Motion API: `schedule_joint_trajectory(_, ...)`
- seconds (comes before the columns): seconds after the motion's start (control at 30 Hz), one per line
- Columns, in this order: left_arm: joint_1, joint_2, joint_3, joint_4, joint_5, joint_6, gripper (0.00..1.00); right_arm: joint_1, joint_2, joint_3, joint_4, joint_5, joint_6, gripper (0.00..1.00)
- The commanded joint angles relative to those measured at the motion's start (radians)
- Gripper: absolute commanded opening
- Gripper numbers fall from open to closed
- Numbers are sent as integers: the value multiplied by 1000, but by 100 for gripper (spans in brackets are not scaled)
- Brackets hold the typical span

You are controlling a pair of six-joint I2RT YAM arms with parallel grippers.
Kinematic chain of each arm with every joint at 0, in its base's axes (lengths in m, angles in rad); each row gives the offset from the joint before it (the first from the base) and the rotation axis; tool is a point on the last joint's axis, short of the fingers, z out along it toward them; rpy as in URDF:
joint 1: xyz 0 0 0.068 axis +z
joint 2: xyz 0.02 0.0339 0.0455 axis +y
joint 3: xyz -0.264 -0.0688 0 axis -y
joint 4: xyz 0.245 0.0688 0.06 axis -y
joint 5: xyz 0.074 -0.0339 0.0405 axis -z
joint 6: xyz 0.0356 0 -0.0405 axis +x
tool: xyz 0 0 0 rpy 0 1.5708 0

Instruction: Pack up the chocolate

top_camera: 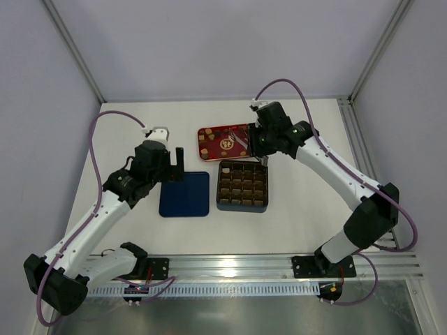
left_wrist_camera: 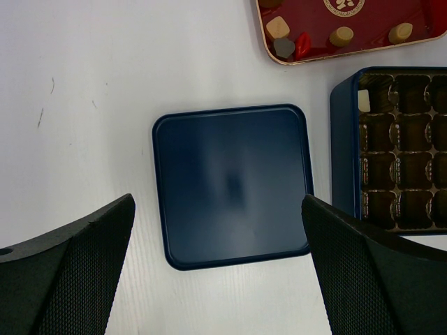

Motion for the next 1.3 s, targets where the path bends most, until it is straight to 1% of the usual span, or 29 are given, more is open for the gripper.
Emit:
schedule_joint_trajectory(0.0, -3, -11, 12, 4, -11, 0, 100, -17, 86, 79, 35, -20, -47, 42)
schedule_joint_trajectory(0.1, -1, -9, 10, 4, -10, 0, 100, -30, 203, 136, 36, -18, -61, 41)
schedule_joint_trajectory(0.33, -1, -6, 8, 4, -10, 0, 100, -37, 347, 234, 30, -5, -67, 42)
schedule_joint_trajectory(0.73, -3, 1, 12, 4, -8, 0, 100, -43, 421, 277, 23, 34, -70, 42)
schedule_joint_trajectory(1.0, -3, 1, 10, 3, -11, 0, 100, -48, 472, 305, 18, 31, -78, 42)
schedule_joint_trajectory(1.27, -3, 0, 10, 3, -11, 2, 100, -48, 475, 310, 10, 26, -79, 41)
